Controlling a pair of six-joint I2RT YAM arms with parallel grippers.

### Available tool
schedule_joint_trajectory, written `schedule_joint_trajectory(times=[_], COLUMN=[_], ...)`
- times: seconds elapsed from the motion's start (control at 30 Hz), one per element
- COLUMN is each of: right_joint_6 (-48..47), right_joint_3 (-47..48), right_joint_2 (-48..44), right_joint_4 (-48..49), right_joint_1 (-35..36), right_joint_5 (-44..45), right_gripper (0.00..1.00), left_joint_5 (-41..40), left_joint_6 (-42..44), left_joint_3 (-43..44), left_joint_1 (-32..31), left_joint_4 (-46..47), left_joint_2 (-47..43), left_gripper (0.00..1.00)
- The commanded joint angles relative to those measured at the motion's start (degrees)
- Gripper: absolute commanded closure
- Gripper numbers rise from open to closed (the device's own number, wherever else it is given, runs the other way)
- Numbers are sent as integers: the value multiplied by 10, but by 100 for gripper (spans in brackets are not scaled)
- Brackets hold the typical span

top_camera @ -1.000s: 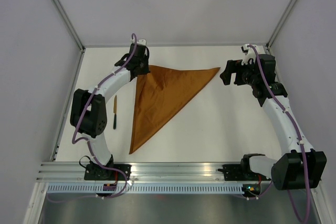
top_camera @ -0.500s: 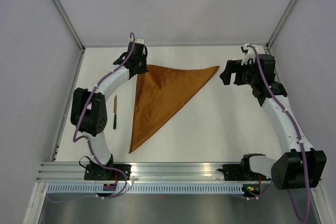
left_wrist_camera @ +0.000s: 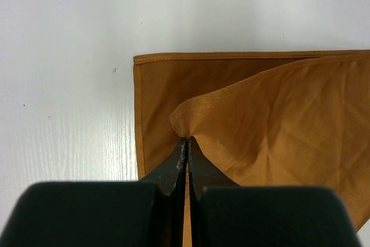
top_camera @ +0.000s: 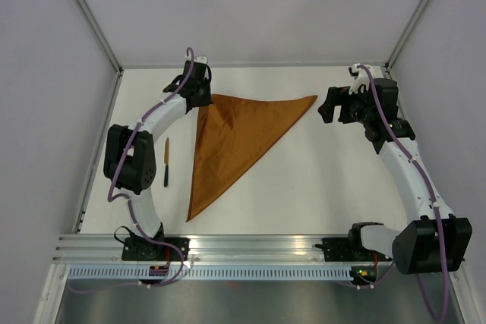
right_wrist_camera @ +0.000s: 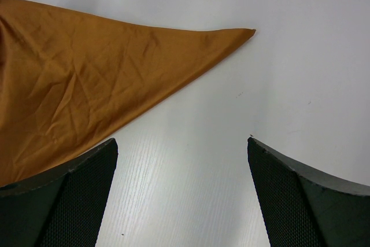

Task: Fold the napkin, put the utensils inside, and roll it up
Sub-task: Fold the napkin

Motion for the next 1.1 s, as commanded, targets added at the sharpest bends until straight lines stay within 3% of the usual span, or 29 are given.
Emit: schedule_joint_trajectory(times=[0.0,0.6,0.8,0.9,1.07], right_joint_6=[-1,-4,-5,-5,-6], right_joint_3=[0,-1,-1,-1,-1], right_joint_2=[-1,3,4,4,4], right_joint_4=[-1,-1,-1,-1,-1], right_joint_1=[1,1,1,1,1], right_joint_5=[8,8,9,9,7], right_gripper=[2,2,2,2,2], left_joint_5=[11,9,-12,-21,-31], left_joint_6=[25,23,20,20,27], left_joint_3=[32,37,36,31,18], left_joint_1=[6,10,10,10,11], left_joint_4=[-6,-7,-6,2,18], left_joint_2=[5,31,48,52,42], left_gripper=[98,98,73,52,38])
